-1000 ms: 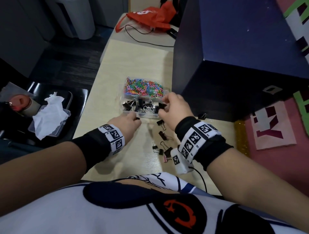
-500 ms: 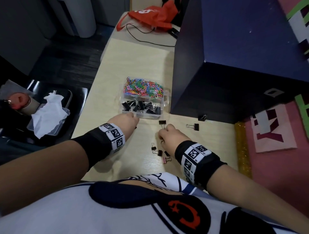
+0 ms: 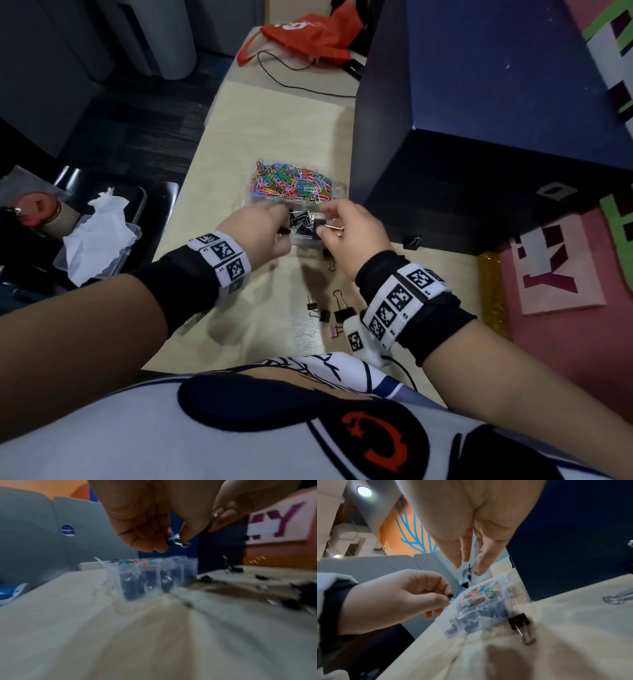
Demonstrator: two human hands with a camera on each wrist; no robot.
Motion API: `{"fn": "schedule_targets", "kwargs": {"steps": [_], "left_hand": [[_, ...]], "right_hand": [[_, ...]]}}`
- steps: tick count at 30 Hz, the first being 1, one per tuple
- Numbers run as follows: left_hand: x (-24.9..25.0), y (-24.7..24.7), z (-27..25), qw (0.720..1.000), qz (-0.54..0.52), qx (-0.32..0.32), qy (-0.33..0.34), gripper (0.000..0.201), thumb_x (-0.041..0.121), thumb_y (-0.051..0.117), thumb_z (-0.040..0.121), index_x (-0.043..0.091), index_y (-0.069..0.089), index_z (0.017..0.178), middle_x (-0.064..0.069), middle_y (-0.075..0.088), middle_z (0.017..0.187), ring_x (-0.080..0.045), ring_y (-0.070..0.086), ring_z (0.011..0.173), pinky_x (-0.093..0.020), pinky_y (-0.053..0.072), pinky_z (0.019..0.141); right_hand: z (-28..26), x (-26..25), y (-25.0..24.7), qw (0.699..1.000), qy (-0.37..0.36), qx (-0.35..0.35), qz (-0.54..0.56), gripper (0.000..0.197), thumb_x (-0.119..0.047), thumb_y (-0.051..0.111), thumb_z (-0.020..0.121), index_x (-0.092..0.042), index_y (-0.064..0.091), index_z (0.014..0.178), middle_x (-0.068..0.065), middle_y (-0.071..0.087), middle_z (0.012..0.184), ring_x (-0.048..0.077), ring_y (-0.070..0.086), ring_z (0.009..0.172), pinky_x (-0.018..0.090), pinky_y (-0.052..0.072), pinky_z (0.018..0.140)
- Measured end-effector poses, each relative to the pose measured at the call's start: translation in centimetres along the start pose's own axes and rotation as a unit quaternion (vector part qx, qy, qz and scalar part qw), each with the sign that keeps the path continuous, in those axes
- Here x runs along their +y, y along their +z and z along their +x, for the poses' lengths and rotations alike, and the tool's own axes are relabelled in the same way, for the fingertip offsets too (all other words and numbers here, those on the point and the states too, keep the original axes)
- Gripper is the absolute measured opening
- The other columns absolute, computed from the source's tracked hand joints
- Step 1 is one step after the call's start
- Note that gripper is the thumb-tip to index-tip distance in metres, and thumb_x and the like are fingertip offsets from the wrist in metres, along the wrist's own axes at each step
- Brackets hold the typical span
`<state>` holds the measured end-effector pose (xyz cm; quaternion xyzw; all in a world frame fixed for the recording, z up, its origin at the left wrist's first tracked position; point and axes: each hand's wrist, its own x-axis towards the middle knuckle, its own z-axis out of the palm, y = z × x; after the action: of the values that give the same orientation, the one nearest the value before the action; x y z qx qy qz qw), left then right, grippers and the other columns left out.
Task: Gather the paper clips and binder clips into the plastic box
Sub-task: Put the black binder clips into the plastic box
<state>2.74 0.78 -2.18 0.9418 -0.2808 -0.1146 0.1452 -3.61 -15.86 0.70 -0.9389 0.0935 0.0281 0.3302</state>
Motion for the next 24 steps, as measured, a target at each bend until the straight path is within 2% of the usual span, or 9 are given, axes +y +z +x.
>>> {"fn": "schedule_targets", "kwargs": {"steps": [3,6,8,10,13,15,18,22,24], "left_hand": [[-0.5,-1.0,0.7,0.998,-0.026,0.063,-0.020,0.034,0.023,0.059,0.085,0.010,0.057,0.117,-0.014,0.056,0.116,-0.034,0.057,0.102,-0.040,0.047,0.087],[-0.4,-0.8,0.3,0.997,-0.010,0.072,0.019,0.030,0.020,0.059,0.084,0.011,0.060,0.113,-0.014,0.055,0.111,-0.035,0.056,0.100,-0.041,0.048,0.084],[0.6,0.0,-0.5,0.998,0.019,-0.002,0.064,0.026,0.022,0.055,0.086,0.015,0.060,0.111,-0.009,0.055,0.112,-0.031,0.057,0.103,-0.040,0.049,0.085],[2.0,1.3,-1.5,0.984,0.066,-0.120,0.112,0.028,0.025,0.049,0.090,0.022,0.057,0.116,-0.001,0.053,0.118,-0.024,0.055,0.109,-0.037,0.048,0.089],[3.5,3.5,-2.5,0.946,0.131,-0.219,0.198,0.038,0.023,0.044,0.091,0.030,0.049,0.128,0.002,0.048,0.123,-0.023,0.048,0.112,-0.036,0.047,0.086],[3.7,4.7,-2.8,0.929,0.155,-0.242,0.232,0.043,0.021,0.047,0.089,0.032,0.046,0.130,0.001,0.045,0.125,-0.024,0.045,0.112,-0.039,0.048,0.083],[3.7,5.2,-2.7,0.925,0.171,-0.239,0.241,0.038,0.027,0.051,0.091,0.028,0.047,0.128,-0.001,0.043,0.125,-0.025,0.044,0.112,-0.039,0.048,0.082],[3.3,5.4,-2.4,0.928,0.173,-0.239,0.228,0.028,0.027,0.048,0.095,0.019,0.051,0.122,-0.005,0.048,0.118,-0.027,0.049,0.108,-0.040,0.048,0.085],[3.1,5.6,-2.3,0.931,0.172,-0.246,0.208,0.026,0.023,0.046,0.095,0.014,0.052,0.119,-0.008,0.050,0.115,-0.029,0.054,0.102,-0.041,0.050,0.084]], "right_hand": [[0.1,0.2,0.1,0.999,0.009,-0.015,-0.027,0.039,-0.024,0.055,0.093,-0.019,0.048,0.131,0.006,0.049,0.132,0.021,0.051,0.119,0.029,0.038,0.101],[-0.5,1.9,0.9,0.991,0.028,-0.059,-0.119,0.030,-0.019,0.051,0.093,-0.018,0.050,0.123,0.007,0.046,0.127,0.026,0.050,0.115,0.033,0.041,0.098],[-0.9,3.0,1.6,0.974,0.019,-0.139,-0.177,0.036,-0.012,0.049,0.090,-0.020,0.050,0.124,0.004,0.044,0.131,0.026,0.046,0.120,0.038,0.041,0.101],[-1.3,3.9,2.2,0.949,-0.014,-0.223,-0.223,0.052,-0.007,0.047,0.086,-0.024,0.043,0.135,0.000,0.032,0.149,0.027,0.035,0.132,0.041,0.037,0.107],[-2.0,4.8,2.3,0.928,-0.028,-0.268,-0.258,0.055,-0.007,0.048,0.086,-0.022,0.038,0.138,-0.006,0.012,0.158,0.028,0.027,0.136,0.042,0.035,0.107],[-2.4,5.3,2.1,0.932,-0.014,-0.249,-0.264,0.051,-0.008,0.050,0.085,-0.018,0.040,0.134,-0.001,0.020,0.151,0.030,0.031,0.129,0.043,0.040,0.102],[-2.8,5.8,1.6,0.933,0.019,-0.231,-0.276,0.051,-0.001,0.049,0.081,-0.015,0.042,0.129,0.006,0.032,0.133,0.029,0.036,0.118,0.043,0.046,0.094],[-3.0,6.0,1.3,0.932,0.070,-0.232,-0.271,0.052,0.004,0.046,0.081,-0.011,0.041,0.131,0.010,0.037,0.127,0.028,0.041,0.120,0.038,0.043,0.098],[-3.0,6.1,1.1,0.931,0.081,-0.230,-0.272,0.047,0.003,0.046,0.083,-0.009,0.042,0.129,0.011,0.040,0.127,0.028,0.045,0.118,0.035,0.043,0.095]]}}
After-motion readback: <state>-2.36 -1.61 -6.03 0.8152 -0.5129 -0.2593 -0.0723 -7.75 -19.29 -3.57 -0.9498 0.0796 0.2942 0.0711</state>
